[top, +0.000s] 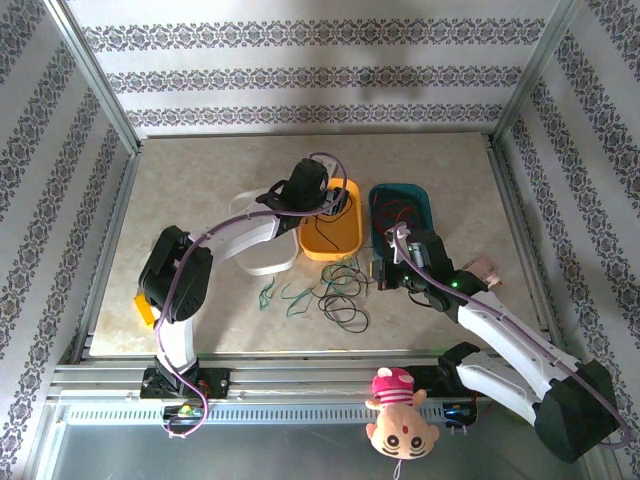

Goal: Untangle the cables

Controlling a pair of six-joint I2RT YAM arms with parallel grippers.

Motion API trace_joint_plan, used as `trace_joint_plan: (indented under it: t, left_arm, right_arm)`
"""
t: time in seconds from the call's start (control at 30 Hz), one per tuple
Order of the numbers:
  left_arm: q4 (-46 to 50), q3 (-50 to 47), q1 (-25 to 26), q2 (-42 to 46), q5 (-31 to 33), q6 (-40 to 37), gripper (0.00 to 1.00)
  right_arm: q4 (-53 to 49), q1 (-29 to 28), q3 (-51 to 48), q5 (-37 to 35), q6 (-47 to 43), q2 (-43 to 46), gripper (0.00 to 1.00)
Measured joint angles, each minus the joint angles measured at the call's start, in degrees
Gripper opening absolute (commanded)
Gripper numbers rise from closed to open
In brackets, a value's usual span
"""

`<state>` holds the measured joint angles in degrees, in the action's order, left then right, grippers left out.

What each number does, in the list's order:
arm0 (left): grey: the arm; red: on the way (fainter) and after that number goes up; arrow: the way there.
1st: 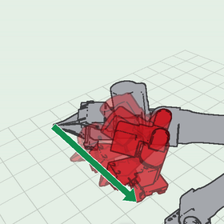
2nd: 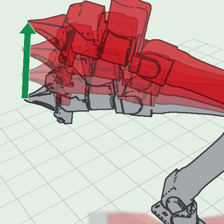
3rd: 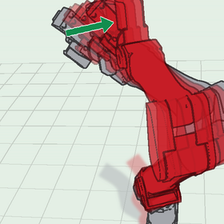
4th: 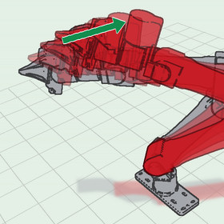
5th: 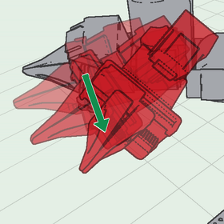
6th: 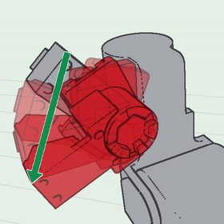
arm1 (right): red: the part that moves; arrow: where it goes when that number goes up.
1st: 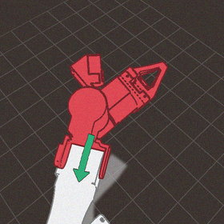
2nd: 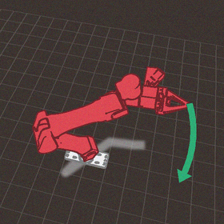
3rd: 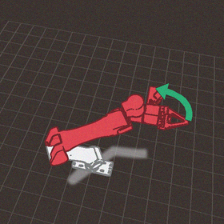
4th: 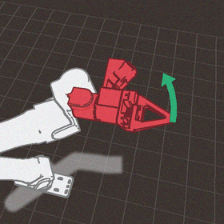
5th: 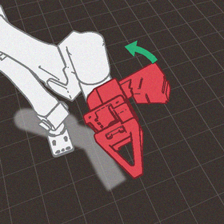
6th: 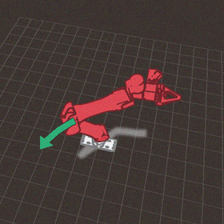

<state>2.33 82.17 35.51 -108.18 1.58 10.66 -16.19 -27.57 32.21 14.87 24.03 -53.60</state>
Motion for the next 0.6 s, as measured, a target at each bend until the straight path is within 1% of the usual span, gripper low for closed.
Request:
trace_joint_plan:
  t: [0.1, 0.2, 0.3, 0.4, 0.5, 0.6]
  left_arm:
    - [0.5, -0.2, 0.2, 2.8, -0.2, -1.7, 0.70]
    - [1.1, -2.7, 1.3, 8.9, -1.1, -3.9, 0.70]
    - [1.0, -8.3, 4.4, 16.3, -2.8, -5.4, 0.69]
    - [0.3, -15.6, 8.2, 21.1, -4.7, -5.7, 0.69]
    - [-0.6, -22.6, 11.4, 21.5, -5.9, -5.2, 0.68]
    - [-1.0, -27.8, 13.0, 19.7, -5.1, -3.7, 0.67]
  right_arm:
    - [-0.3, -0.3, 0.0, -0.3, 0.0, 0.0, 0.00]
    - [-0.3, -0.3, 0.0, -0.3, 0.0, 0.0, 0.00]
    - [-0.3, -0.3, 0.0, -0.5, 0.0, 0.3, 0.00]
    - [-0.2, -0.3, 0.0, -0.5, 0.0, 2.3, 0.00]
    - [0.3, -0.3, 0.4, -1.0, 0.1, 5.1, 0.00]
    - [1.2, -0.3, 1.4, -2.4, 0.7, 7.8, 0.00]
